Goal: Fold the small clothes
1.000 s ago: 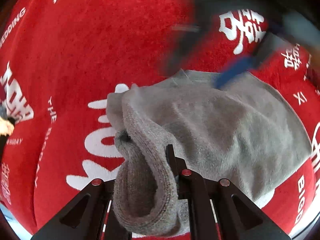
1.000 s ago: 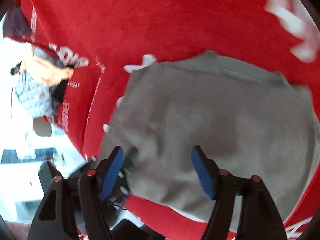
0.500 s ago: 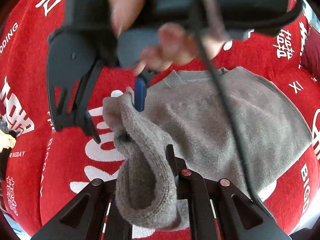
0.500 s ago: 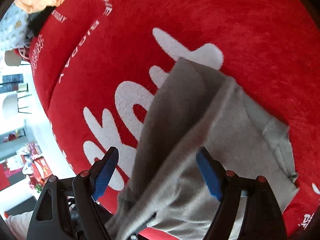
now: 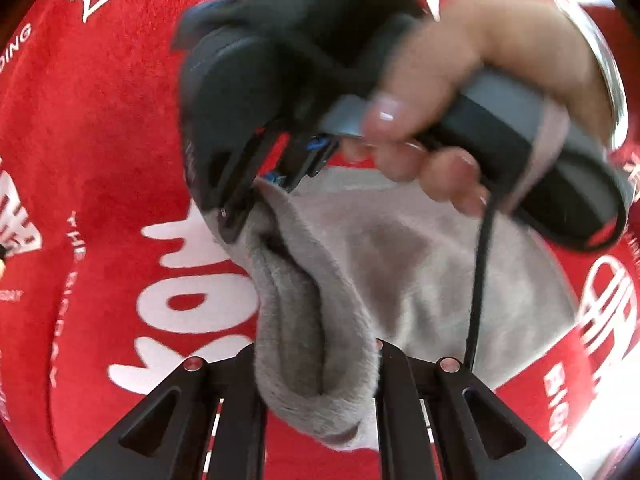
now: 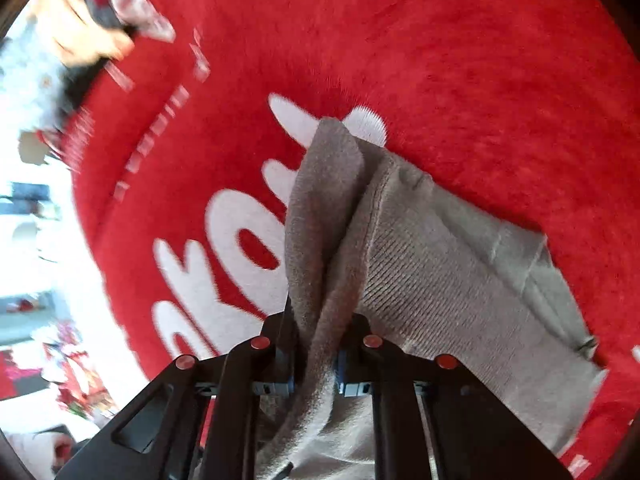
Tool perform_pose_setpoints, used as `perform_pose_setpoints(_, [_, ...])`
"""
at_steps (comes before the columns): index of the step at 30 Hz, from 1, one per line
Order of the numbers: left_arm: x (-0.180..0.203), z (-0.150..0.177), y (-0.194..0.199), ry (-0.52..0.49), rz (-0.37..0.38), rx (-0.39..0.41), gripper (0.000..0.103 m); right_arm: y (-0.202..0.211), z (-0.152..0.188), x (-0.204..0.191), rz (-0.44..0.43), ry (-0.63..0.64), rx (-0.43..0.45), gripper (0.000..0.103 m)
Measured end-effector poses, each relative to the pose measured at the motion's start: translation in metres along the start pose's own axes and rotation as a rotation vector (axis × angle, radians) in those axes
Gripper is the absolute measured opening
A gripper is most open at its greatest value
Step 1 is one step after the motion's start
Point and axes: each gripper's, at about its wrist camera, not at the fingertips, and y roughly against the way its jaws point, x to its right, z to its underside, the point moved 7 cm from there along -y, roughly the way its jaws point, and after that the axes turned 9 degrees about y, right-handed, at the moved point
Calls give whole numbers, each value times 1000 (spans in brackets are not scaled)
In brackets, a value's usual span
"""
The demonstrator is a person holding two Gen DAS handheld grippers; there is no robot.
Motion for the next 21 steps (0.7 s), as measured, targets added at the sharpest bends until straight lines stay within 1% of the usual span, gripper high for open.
perform_pose_setpoints(2, [12,-6,8,-11,24,11,12,24,11,11,-54,-43,81,15])
perform_pose_setpoints(4, [28,-13,15,-32,46,20,12,44,21,19,-84,-76,153,15])
perform_pose_setpoints(5, [38,-17,18,-46,59,24,12,53,23,24,-90,-86,177,15])
perform_pose_setpoints(8, [67,-25,24,-91,89,31,12,82,45,42,-111,-130,282,15])
perform_pose_setpoints(11, [103,-31,27,-153,129,39,12,116,76,62,-140,-183,390,15])
perform_pose_setpoints(13, [124,-33,25,-185,155,37,12,134,98,76,-143,-215,447,15])
perform_pose_setpoints(16, [161,-34,17,-216,205,21,12,160,132,100,-123,-248,511,15])
perform_pose_setpoints(17, [176,-32,13,-230,220,15,12,168,148,112,-117,-269,534,15])
perform_pose_setpoints(21, [223,-18,-6,-283,268,-23,12,180,197,150,-110,-368,577,15])
